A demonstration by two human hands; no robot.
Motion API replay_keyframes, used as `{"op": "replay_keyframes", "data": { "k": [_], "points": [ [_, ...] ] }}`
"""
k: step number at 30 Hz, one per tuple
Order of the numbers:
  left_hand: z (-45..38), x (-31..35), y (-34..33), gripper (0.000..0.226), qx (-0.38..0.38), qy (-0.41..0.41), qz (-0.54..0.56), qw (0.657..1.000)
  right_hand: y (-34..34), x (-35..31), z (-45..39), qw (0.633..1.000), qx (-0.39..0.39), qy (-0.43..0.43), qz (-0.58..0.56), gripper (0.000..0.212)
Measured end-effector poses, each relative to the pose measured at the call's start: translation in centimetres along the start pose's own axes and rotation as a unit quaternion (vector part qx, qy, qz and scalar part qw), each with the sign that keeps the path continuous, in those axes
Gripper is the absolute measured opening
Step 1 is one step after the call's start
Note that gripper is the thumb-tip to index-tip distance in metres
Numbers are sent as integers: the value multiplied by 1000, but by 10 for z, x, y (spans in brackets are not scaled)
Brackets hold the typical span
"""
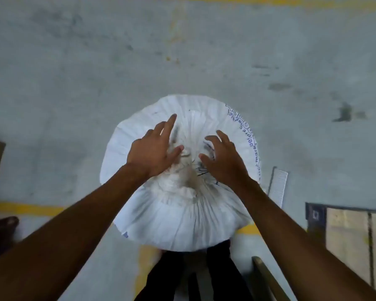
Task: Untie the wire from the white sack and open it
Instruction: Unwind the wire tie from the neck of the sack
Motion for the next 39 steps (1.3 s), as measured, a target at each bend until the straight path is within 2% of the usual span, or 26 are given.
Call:
{"op": "replay_keyframes", "data": {
  "k": [4,7,11,15,20,22,25,27,30,32,35,39],
  "points": [
    [0,12,-25,85,-22,14,24,999,-29,22,9,998,-4,-21,-56,49],
    [-1,15,-31,84,-7,30,31,999,-47,40,14,993,15,-39,-107,41],
    [-9,23,-31,67,28,-47,-33,998,-63,52,25,984,32,-90,-151,36],
    [-14,26,-46,50,-45,-89,-27,995,-84,64,30,969,54,-132,-199,34],
    [-6,-4,-62,50,-130,-116,6,985,-107,59,38,953,78,-176,-233,27],
    [-7,-16,-65,53,-165,-149,1,975,-119,55,42,951,76,-200,-222,22],
    [-16,-30,-64,47,-172,-220,15,960,-138,46,51,952,107,-220,-182,18],
    [-26,-38,-62,44,-166,-269,22,948,-148,37,57,947,173,-207,-176,16],
    [-38,-49,-65,44,-172,-293,-9,941,-163,25,60,937,269,-146,-168,16],
    [-40,-55,-69,37,-160,-308,-31,937,-174,16,58,942,273,-137,-138,15],
    [-38,-52,-77,28,-126,-318,-53,938,-190,7,53,947,248,-178,-103,4],
    [-36,-58,-91,31,-99,-330,-113,932,-202,11,38,934,263,-212,-114,15]
  ]
}}
Point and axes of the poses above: each hand's wrist, its own z-axis away from the middle knuckle, its own y-axis out of the back of the hand, x = y × z, the point moved 3 cm from there along -z, towards the middle knuckle, and after that the axes turned 15 degrees about -y, right-handed, at the moved point
